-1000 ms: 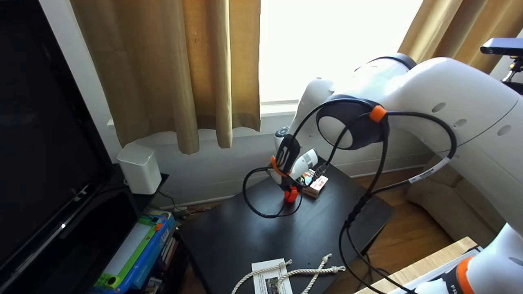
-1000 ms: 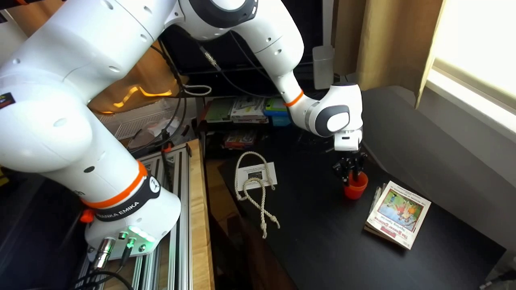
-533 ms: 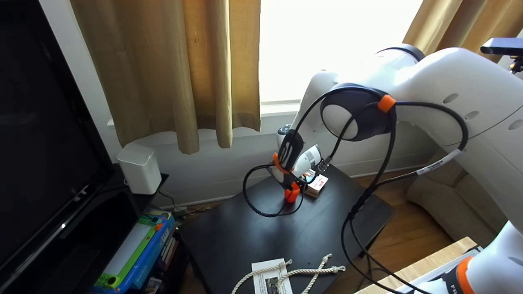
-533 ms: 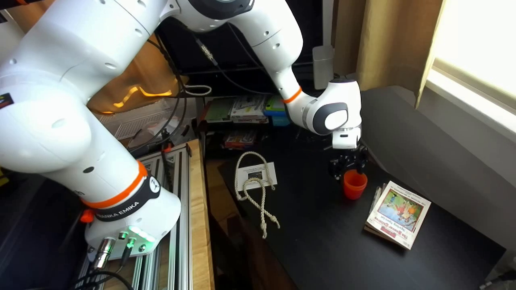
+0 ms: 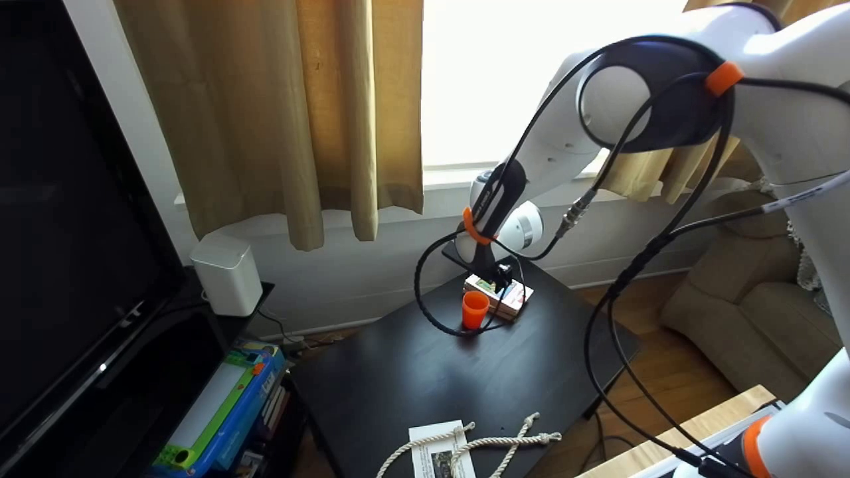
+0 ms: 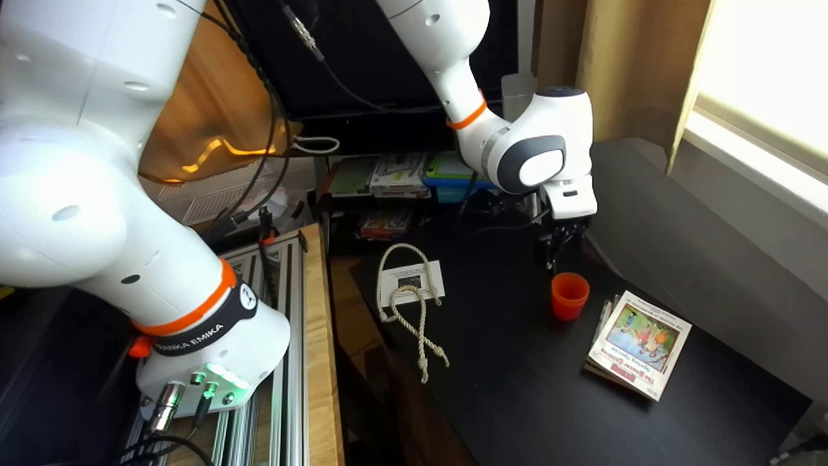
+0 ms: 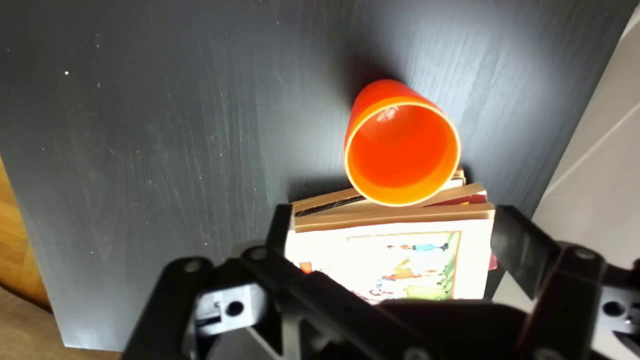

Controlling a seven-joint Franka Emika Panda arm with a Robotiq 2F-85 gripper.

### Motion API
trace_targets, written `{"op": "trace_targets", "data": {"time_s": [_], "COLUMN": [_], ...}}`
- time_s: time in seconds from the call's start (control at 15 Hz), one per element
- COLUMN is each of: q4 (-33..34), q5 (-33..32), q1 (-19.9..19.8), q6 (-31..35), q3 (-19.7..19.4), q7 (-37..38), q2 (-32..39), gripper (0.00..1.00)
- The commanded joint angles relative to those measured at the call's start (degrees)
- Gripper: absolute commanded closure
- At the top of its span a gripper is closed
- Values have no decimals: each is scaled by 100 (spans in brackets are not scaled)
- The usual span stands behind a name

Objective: Pick up the pink cup and put it on the orange cup, pick up both stacked cups and place them the right way up on the table

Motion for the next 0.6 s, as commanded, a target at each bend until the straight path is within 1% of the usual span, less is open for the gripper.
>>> {"op": "trace_targets", "data": {"time_s": [0.0, 0.27, 0.33, 0.4, 0.53], "q4": [-838, -1237, -806, -859, -832], "q5": [-97, 106, 154, 181, 173], "q1": [-659, -1293, -849, -911, -892], "q6": [171, -93, -6, -10, -9], "q3": [581, 1135, 723, 763, 724], "q7": [-1323, -2919, -2357, -2474, -2466], "q2": [-918, -1553, -1099, -1196, -1192], "gripper": [0, 0, 0, 0, 0]}}
